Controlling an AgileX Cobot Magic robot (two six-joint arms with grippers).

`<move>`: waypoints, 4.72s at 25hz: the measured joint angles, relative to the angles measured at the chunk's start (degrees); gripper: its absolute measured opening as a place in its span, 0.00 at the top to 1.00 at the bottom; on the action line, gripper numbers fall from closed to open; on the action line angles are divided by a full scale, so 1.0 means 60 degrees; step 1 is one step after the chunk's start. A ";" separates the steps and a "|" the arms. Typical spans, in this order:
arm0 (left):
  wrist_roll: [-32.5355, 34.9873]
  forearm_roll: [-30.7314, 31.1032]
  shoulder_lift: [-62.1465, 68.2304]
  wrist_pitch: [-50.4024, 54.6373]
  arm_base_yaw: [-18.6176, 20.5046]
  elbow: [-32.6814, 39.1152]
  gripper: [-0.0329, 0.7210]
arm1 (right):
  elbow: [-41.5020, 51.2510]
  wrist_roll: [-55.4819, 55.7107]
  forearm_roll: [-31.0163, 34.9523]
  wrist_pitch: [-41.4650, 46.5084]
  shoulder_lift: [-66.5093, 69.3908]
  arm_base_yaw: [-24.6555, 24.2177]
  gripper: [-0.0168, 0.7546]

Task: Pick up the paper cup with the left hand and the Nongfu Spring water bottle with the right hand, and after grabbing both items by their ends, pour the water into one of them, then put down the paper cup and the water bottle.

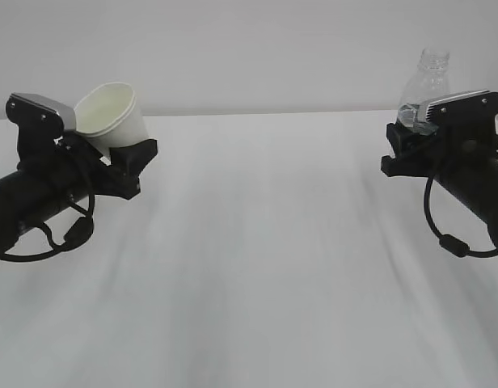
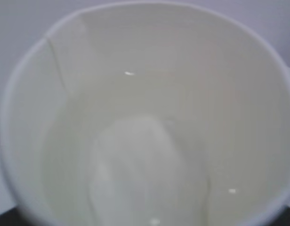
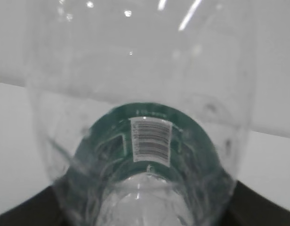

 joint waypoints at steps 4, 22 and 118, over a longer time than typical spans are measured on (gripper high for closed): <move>0.0017 -0.0061 0.0000 0.0000 0.0197 0.0000 0.38 | 0.0000 0.0000 0.0000 0.0000 0.0000 0.0000 0.45; 0.0281 -0.0821 0.0000 0.0000 0.0752 0.0000 0.38 | 0.0000 0.0000 0.0000 0.0000 0.0000 0.0000 0.45; 0.1226 -0.3060 0.0718 0.0000 0.1833 0.0000 0.38 | 0.0000 0.0239 -0.0032 0.0000 0.0013 0.0000 0.45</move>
